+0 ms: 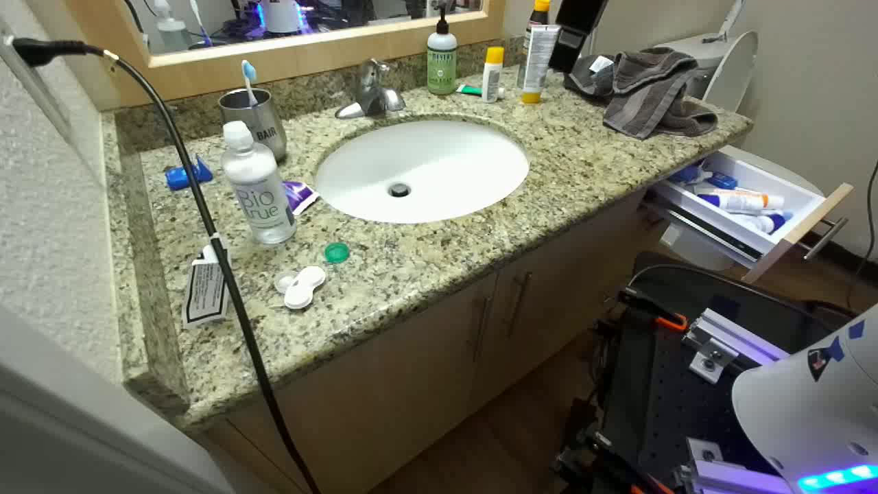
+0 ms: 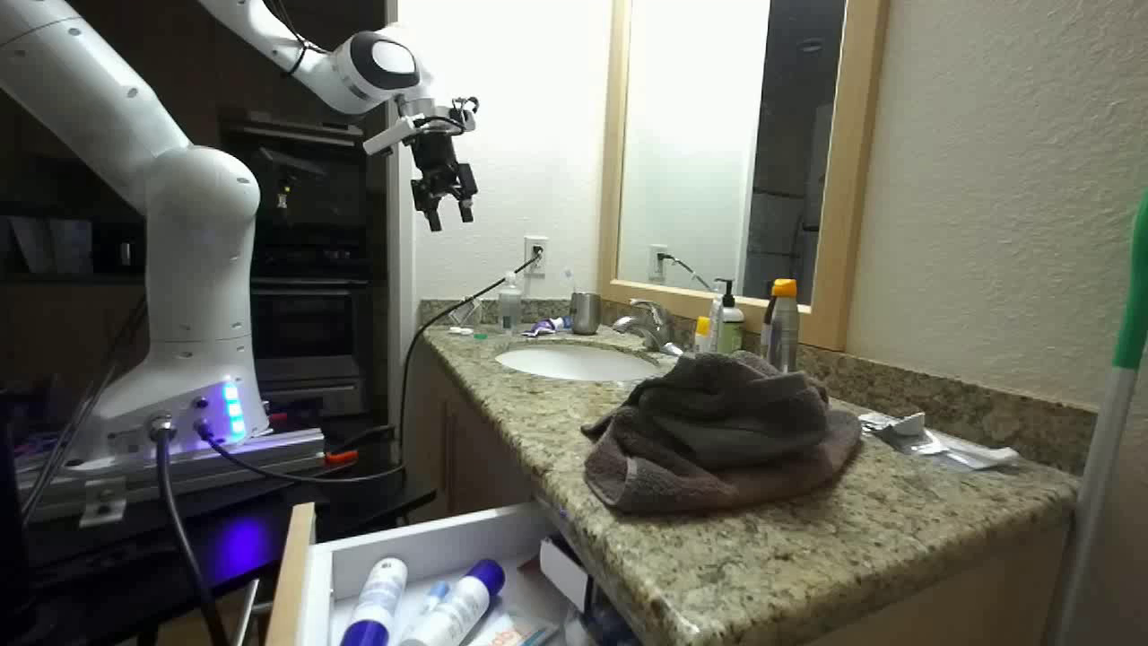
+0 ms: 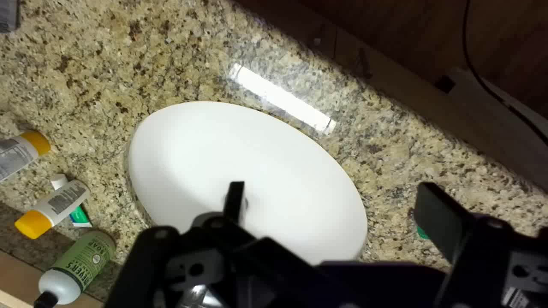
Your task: Close the drawer and then move the white and yellow bottles forward
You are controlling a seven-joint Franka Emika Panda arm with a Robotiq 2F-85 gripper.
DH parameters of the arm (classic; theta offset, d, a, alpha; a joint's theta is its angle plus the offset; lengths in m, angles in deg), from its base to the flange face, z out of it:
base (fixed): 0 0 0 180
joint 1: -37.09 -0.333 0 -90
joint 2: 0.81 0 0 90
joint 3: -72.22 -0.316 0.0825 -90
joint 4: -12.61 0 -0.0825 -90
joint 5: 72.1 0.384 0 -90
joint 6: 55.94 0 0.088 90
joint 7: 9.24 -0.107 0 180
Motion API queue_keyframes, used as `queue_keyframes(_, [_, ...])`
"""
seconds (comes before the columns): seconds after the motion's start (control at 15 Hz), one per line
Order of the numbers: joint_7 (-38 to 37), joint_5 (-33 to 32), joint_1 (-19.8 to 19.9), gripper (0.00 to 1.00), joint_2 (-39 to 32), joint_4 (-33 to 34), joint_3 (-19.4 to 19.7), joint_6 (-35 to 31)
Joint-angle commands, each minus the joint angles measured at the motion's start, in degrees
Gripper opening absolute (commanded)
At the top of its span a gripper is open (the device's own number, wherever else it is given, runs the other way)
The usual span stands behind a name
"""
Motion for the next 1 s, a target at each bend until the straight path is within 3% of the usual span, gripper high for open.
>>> queue_keyframes(0.0, [-0.1, -0.1, -0.2, 1.00, 0.0, 0.1, 0.1, 0.2])
queue_keyframes(0.2, [-3.4, 2.3, 2.7, 1.00, -5.1, 2.9, 3.3, 1.5])
queue_keyframes(0.6, [-3.0, 0.7, 13.6, 1.00, -11.4, 5.7, 15.9, -0.5])
queue_keyframes(0.8, [-5.4, 4.6, 16.3, 1.00, -12.5, 7.1, 18.3, 4.0])
queue_keyframes(0.93, [-3.0, 3.0, 16.7, 1.00, -11.4, 5.5, 17.9, 1.2])
